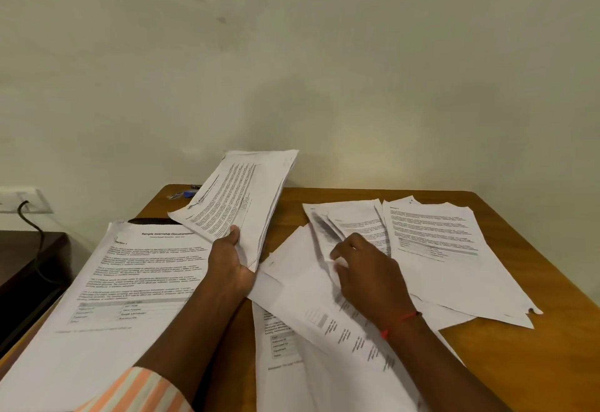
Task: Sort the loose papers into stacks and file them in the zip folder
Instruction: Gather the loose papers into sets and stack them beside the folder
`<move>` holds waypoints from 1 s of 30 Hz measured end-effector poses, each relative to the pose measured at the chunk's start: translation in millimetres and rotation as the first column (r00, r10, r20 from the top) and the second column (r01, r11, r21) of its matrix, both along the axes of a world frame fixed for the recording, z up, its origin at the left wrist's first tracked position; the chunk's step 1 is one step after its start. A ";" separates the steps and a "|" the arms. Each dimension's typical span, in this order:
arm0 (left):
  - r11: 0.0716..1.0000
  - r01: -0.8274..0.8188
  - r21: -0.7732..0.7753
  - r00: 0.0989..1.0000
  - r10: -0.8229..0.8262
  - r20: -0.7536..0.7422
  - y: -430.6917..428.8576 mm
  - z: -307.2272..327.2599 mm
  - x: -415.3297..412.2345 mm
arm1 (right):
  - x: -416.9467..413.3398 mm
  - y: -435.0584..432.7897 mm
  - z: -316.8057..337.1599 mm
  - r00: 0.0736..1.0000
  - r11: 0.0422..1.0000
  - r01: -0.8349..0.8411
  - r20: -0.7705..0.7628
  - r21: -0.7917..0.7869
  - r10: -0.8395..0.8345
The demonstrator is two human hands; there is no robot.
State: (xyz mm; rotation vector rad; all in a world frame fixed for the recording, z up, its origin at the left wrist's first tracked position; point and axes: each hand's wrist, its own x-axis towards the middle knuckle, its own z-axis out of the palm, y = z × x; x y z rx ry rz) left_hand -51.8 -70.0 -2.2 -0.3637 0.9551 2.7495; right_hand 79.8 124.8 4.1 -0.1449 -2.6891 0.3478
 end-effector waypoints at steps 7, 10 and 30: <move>0.999 0.017 -0.034 1.000 -0.017 -0.010 -0.9 -1.0 2.5 | -0.7 -23.9 -10.7 0.993 0.996 -0.077 0.081 -0.052 0.081; 0.998 0.035 -0.060 0.999 -0.036 -0.014 -1.1 -0.1 4.8 | 1.6 -38.1 -17.3 0.963 0.998 -0.065 0.264 0.020 0.058; 0.999 0.037 -0.038 0.999 -0.037 -0.018 -0.5 6.2 10.8 | -4.9 -51.0 -8.7 0.974 0.999 0.016 -0.224 0.043 -0.006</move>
